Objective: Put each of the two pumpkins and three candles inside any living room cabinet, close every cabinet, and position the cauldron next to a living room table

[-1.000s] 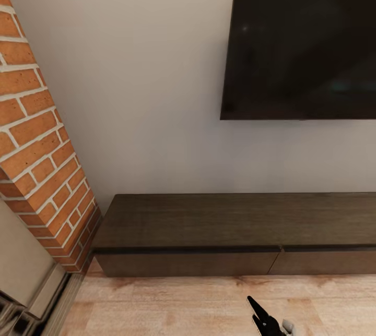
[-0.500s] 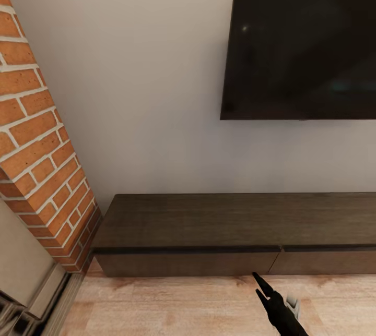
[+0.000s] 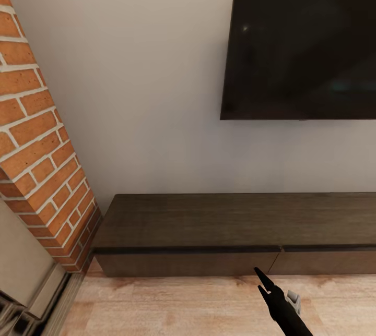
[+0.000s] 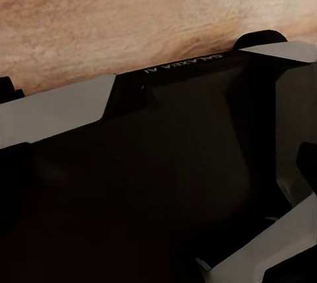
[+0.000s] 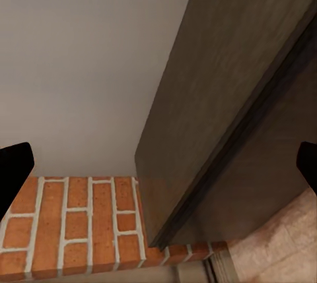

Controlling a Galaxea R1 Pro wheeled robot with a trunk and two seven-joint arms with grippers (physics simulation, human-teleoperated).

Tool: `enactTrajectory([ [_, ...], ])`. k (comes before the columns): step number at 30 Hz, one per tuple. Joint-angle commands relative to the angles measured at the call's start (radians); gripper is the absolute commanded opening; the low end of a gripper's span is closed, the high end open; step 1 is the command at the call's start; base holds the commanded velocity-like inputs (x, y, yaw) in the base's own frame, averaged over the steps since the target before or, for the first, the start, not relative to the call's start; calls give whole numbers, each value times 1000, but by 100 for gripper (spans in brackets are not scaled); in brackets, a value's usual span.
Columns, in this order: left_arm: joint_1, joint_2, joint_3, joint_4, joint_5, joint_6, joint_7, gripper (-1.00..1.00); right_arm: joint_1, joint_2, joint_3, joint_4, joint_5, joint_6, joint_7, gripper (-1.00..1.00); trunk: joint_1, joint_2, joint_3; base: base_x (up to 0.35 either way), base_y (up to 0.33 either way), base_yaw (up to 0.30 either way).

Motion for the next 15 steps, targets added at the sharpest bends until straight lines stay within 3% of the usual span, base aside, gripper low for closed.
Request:
enactTrajectory([
  [1,0,1,-2,-3,-1,5,-3,100,0,0,-1,0,-11,10,1,100,0,0,-1,0,0,0],
  [4,0,4,0,-9,-1,5,-44,100,0,0,-1,1,-11,9,1,100,0,0,-1,0,0,0],
  [8,0,34,1,-33,-6,7,-200,100,0,0,-1,2,-11,9,1,100,0,0,-1,0,0,0],
  [10,0,66,5,-70,-1,20,-302,100,0,0,-1,2,-11,9,2,100,0,0,-1,0,0,0],
  [15,-1,119,8,-167,-1,113,-525,100,0,0,-1,1,-11,8,10,100,0,0,-1,0,0,0],
])
